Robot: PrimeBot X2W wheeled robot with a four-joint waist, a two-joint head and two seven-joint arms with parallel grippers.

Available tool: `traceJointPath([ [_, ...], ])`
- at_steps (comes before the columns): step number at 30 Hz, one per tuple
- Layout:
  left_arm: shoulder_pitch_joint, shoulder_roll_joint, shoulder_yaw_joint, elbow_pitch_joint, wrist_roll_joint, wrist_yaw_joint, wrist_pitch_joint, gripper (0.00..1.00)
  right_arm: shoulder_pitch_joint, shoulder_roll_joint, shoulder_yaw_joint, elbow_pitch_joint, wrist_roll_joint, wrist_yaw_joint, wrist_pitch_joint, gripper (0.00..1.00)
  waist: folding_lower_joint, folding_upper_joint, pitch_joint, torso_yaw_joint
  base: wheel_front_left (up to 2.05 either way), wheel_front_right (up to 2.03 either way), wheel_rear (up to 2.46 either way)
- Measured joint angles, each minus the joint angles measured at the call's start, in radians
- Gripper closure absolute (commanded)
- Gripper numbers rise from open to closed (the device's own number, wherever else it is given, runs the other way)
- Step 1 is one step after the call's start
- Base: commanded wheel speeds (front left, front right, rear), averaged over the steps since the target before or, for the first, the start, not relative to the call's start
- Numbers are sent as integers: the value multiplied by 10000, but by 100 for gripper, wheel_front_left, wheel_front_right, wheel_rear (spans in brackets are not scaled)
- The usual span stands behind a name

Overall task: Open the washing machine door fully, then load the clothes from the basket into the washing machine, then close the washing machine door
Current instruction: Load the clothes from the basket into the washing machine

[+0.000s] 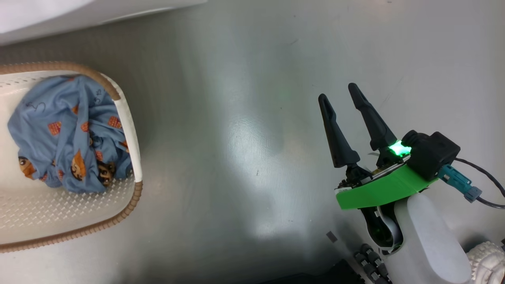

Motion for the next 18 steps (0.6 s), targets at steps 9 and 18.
traceJointPath([
  [9, 303, -165, -1239, 1641, -1170, 0, 589, 0, 3, -10, -52, 134, -2, 0, 0, 0, 0, 0, -261, 95, 0, 0, 0],
  [18, 138, -228, -1814, 2213, -1386, 0, 251, 0, 3, -13, -77, 194, -82, 0, 0, 0, 0, 0, -610, 241, 0, 0, 0],
])
